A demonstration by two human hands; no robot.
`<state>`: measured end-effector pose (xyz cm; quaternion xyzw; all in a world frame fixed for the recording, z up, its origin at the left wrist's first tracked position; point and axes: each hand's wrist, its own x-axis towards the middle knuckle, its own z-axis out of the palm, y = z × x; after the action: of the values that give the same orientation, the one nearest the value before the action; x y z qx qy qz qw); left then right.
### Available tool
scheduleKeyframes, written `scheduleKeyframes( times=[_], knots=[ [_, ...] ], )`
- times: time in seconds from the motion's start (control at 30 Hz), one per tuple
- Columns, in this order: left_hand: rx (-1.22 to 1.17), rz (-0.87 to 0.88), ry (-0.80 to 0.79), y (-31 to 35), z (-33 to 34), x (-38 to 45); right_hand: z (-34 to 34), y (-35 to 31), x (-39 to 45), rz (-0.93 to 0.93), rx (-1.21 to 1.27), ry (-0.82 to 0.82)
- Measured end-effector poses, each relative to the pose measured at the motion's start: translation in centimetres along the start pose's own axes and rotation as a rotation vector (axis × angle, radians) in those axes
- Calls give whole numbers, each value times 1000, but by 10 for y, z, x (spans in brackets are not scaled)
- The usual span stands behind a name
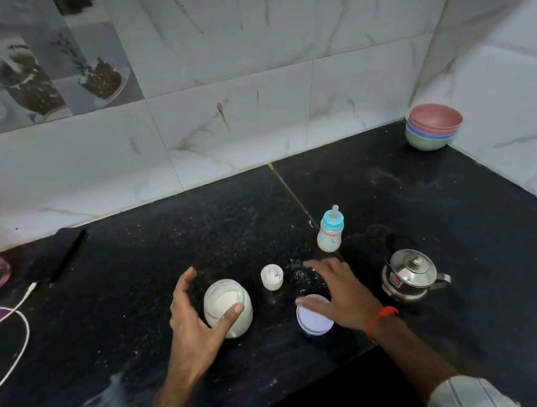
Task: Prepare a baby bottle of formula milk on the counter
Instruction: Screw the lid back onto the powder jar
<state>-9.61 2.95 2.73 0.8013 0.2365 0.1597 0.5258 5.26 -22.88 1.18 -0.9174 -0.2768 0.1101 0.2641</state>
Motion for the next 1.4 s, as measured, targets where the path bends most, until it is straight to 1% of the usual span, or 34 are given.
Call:
scheduleKeyframes(
  times=[0.07,0.13,0.2,0.3,0.37,0.5,0.53,0.6,0.63,0.67,0.7,0.77,0.83,0.87,0.93,1.03,1.1,1.13,1.2,1.23,1.3,1.4],
  knots=[
    [26,-23,-29,-16,3,-2,12,0,-7,45,-124,-132],
    [57,-60,-77,-27,5,-2,25,0,-10,79,-212,-225],
    [68,-90,-125,-35,9,-1,34,1,-12,91,-273,-247],
    [77,-76,-164,-43,14,2,39,5,-14,106,-275,-207],
    [84,-47,-157,-45,17,6,40,5,-17,116,-163,-171],
    [65,39,-124,-40,18,7,29,-6,-25,144,158,26],
    [48,63,-111,-37,18,5,25,-11,-26,153,274,83],
    [26,118,-93,-29,21,1,13,-26,-27,176,637,208],
    [22,146,-105,-23,23,1,7,-33,-28,151,824,256],
    [27,173,-132,-17,26,1,1,-39,-28,103,954,276],
    [35,202,-168,-11,30,2,-3,-45,-29,45,1019,270],
    [46,251,-230,-2,37,4,-8,-55,-32,-59,1026,248],
    [66,281,-254,7,41,6,-16,-60,-34,-99,959,310],
    [86,301,-265,10,42,6,-21,-59,-34,-101,954,363],
    [123,336,-302,15,45,5,-29,-58,-35,-99,1021,450],
    [96,290,-299,22,57,2,-26,-60,-34,3,1109,504],
    [71,259,-281,24,67,0,-17,-61,-33,114,1272,552],
    [76,266,-278,24,70,0,-17,-61,-31,162,1412,584],
    [102,289,-283,27,74,1,-25,-60,-28,208,1677,603],
    [115,297,-294,27,75,1,-30,-60,-27,207,1725,583],
    [140,319,-325,30,79,1,-35,-65,-25,153,1676,516],
    [142,348,-360,36,85,-1,-31,-68,-23,78,1382,514]
  ],
)
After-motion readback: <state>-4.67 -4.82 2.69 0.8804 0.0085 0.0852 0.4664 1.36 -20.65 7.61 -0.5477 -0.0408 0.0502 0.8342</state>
